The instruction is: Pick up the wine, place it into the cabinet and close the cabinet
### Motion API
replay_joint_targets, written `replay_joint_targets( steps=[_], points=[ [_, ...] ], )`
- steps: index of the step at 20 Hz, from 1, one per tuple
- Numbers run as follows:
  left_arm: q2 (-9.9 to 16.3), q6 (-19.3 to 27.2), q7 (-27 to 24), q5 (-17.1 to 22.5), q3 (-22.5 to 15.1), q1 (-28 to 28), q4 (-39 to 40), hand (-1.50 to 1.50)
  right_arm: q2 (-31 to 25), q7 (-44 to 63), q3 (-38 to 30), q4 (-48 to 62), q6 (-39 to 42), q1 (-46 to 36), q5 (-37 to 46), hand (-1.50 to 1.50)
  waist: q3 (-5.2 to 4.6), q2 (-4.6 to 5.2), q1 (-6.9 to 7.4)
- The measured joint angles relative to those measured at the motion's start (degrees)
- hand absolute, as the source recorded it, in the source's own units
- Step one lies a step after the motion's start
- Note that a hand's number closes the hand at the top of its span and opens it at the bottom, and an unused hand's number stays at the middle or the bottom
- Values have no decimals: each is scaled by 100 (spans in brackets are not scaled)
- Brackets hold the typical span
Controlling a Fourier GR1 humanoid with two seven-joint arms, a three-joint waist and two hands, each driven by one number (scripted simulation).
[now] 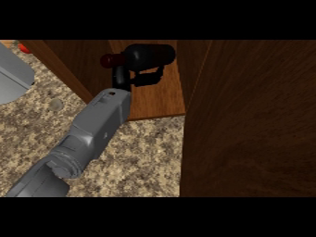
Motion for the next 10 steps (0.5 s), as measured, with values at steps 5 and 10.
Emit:
replay_joint_targets(
  steps=[5,10],
  points=[
    [97,82,-15,-10,43,-114,124,150,-5,-37,-8,-38,80,91,-38,-150,0,14,-31],
    [176,302,86,-107,-14,-215,198,-150,-11,-78,-40,-29,99,80,-22,-150,1,29,-48]
  ],
)
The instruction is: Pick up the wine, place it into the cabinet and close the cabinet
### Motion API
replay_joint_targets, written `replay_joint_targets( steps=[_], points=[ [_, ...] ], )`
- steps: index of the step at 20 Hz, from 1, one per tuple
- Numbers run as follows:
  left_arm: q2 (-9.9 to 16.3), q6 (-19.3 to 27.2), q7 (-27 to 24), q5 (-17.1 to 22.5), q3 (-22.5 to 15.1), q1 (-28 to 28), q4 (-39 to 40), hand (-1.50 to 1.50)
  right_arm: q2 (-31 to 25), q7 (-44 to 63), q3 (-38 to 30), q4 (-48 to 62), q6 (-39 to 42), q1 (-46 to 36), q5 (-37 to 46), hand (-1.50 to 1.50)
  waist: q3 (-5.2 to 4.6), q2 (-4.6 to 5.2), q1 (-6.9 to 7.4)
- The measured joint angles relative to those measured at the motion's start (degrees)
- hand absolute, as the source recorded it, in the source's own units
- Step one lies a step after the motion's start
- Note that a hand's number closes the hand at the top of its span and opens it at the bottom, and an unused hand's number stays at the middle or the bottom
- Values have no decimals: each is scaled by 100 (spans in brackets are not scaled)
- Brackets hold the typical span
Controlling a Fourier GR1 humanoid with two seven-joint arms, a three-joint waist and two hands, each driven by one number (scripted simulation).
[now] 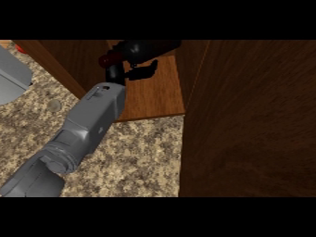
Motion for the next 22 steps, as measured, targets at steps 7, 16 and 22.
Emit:
replay_joint_targets(
  steps=[7,16,22],
  points=[
    [59,203,229,-192,-141,67,26,-150,6,71,29,-21,-93,-95,9,-150,-2,9,22],
    [80,340,390,-247,-148,148,-39,-150,8,74,38,-53,-74,-64,-7,-150,2,11,0],
    [60,295,162,-240,-97,171,-77,-150,24,36,93,-2,-33,-85,55,-150,1,7,30]
  ],
)
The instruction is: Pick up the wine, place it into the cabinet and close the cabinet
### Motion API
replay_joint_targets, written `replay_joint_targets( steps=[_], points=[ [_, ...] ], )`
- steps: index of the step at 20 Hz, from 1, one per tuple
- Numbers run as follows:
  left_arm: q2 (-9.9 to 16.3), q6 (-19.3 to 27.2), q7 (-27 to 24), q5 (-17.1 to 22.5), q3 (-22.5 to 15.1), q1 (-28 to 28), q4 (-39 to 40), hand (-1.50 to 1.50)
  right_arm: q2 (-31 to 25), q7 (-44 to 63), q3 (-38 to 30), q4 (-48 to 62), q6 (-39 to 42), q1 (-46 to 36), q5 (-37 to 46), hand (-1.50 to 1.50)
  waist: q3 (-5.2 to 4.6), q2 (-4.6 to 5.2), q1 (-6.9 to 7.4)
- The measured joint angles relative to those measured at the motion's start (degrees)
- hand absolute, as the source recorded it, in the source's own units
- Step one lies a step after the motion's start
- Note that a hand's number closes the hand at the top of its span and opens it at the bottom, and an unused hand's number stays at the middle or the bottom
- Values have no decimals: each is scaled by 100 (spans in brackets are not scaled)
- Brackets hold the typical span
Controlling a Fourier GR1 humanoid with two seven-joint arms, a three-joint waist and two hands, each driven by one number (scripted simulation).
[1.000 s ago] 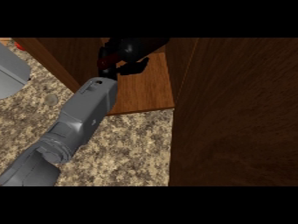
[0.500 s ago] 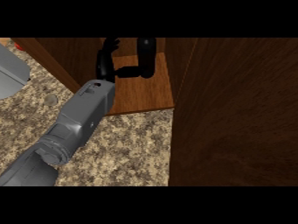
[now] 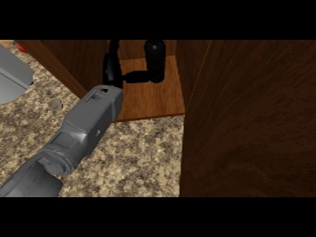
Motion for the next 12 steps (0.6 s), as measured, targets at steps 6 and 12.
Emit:
replay_joint_targets(
  steps=[6,12],
  points=[
    [-53,-173,-247,14,71,24,-32,-150,24,-27,23,-18,30,51,23,-150,-1,-15,17],
    [-190,-247,-434,75,202,-4,-88,-150,49,16,69,-69,-18,45,59,-150,-4,-50,85]
  ],
)
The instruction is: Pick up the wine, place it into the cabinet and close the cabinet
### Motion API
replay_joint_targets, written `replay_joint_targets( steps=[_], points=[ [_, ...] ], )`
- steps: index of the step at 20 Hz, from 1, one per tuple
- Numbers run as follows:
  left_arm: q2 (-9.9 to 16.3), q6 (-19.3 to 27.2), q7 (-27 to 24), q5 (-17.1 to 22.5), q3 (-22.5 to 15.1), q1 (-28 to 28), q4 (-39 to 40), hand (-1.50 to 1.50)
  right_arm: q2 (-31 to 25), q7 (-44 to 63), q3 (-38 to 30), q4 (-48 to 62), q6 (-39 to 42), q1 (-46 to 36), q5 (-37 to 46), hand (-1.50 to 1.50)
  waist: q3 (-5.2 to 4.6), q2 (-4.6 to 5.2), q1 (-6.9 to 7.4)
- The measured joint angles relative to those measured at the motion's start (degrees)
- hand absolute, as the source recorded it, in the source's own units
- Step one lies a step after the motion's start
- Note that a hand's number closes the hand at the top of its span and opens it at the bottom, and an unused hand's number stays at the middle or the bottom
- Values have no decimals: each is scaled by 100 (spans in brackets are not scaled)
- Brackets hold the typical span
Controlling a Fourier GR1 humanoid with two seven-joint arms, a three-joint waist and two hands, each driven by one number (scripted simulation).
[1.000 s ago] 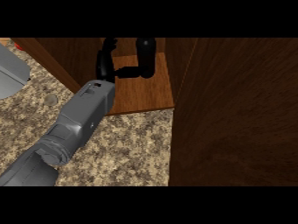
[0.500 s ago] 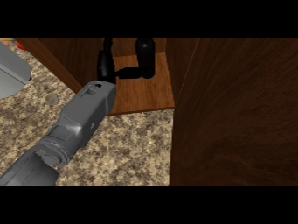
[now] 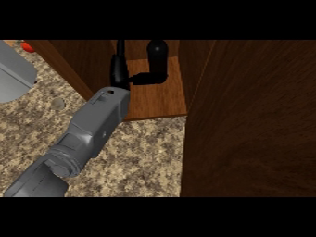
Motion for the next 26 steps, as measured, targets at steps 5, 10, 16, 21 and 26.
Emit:
replay_joint_targets(
  steps=[5,10,16,21,26],
  points=[
    [-76,-123,-267,53,107,122,-243,-150,68,-20,74,27,-10,25,76,-150,2,-33,39],
    [-107,-160,-458,143,95,400,-832,-150,53,81,104,-82,-64,36,85,-150,4,-86,57],
    [-116,49,-465,352,-353,918,-1882,-150,125,15,136,-112,-31,232,166,-150,8,-158,179],
    [-116,475,-275,525,-915,1506,-2968,-150,105,8,16,-169,-30,363,158,-150,10,-206,347],
    [-115,855,-239,468,-1349,2290,-4118,-150,99,68,-45,-194,-172,344,167,-150,11,-235,485]
  ],
)
